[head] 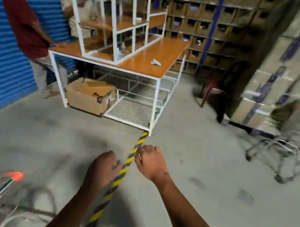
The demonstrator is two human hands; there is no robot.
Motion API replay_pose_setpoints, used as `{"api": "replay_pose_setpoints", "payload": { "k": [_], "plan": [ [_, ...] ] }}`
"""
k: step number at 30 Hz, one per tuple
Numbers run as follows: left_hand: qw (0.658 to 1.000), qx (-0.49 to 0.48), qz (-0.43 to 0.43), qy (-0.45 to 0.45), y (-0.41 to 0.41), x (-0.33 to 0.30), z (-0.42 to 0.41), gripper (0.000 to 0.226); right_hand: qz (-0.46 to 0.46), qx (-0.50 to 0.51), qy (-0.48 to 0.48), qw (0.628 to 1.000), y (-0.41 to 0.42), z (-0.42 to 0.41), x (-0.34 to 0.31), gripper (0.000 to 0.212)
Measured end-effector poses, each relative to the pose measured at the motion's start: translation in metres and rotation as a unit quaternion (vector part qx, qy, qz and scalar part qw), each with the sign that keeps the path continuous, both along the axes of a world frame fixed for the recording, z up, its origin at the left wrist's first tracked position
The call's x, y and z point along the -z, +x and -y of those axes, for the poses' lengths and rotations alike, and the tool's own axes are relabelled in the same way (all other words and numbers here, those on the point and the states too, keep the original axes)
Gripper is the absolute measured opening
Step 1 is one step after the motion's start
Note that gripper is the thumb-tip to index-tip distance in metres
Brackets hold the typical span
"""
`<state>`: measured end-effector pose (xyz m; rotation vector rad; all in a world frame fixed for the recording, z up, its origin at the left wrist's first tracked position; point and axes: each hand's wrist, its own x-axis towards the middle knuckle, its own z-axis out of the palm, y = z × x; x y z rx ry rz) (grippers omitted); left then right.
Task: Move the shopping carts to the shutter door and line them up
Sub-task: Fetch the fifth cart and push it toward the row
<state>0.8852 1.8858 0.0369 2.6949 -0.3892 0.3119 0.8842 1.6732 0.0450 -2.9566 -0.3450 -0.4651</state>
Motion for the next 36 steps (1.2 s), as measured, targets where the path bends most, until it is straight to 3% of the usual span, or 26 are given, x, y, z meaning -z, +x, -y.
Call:
{"api": "replay_pose_setpoints", "payload": {
  "k": [5, 9, 13, 18, 23, 36],
  "plan": [
    [0.993, 0.064, -0.057, -0.086, -0.012, -0.004, 0.201, 0.023, 0.004, 0.128, 0.003, 0.992, -0.066, 0.212, 0.005, 0.032],
    [0.984, 0.146, -0.069, -0.074, -0.019, -0.001, 0.351, 0.017, 0.008, 0.218, -0.005, 0.976, -0.120, 0.357, -0.003, 0.029],
    [0.971, 0.216, -0.081, -0.070, -0.037, -0.011, 0.480, 0.002, 0.002, 0.312, 0.004, 0.950, -0.168, 0.471, -0.009, 0.030],
    [0.951, 0.301, -0.034, -0.069, -0.042, -0.032, 0.620, 0.008, 0.009, 0.392, 0.021, 0.920, -0.203, 0.579, -0.009, 0.033],
    [0.925, 0.373, -0.020, -0.067, -0.014, -0.035, 0.747, 0.006, 0.022, 0.445, 0.015, 0.895, -0.194, 0.675, -0.005, 0.040],
    [0.861, 0.507, 0.012, -0.030, 0.114, -0.062, 1.039, 0.021, 0.034, 0.541, -0.009, 0.840, -0.074, 0.915, -0.026, 0.028]
  ]
}}
